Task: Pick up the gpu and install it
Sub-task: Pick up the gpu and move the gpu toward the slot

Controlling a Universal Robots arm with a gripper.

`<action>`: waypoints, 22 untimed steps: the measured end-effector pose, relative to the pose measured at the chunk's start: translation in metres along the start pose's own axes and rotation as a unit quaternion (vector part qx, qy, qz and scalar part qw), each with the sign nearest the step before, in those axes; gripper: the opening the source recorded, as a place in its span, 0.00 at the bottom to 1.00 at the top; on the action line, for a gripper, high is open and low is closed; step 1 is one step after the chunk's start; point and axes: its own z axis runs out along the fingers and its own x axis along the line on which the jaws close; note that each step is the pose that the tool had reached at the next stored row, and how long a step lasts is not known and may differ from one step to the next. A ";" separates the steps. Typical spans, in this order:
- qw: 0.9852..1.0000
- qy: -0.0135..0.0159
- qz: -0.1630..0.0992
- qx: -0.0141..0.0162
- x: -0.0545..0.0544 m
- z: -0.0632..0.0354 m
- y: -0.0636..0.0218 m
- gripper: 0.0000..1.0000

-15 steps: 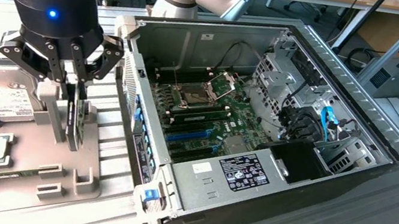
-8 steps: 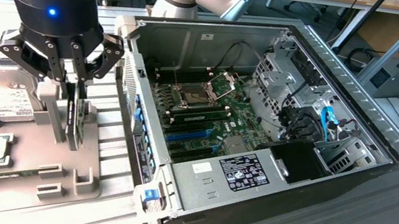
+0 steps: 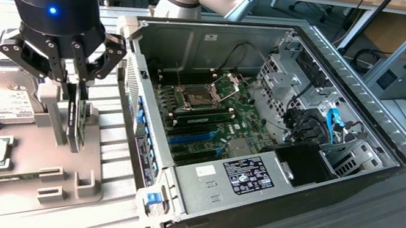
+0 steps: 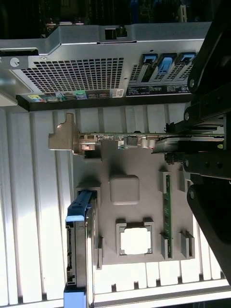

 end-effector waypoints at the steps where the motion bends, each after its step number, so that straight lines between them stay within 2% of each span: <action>1: 1.000 0.000 0.000 0.000 0.000 -0.0002 0.0000 0.26; 22: 1.000 0.000 0.000 0.000 0.000 -0.0049 0.0000 0.26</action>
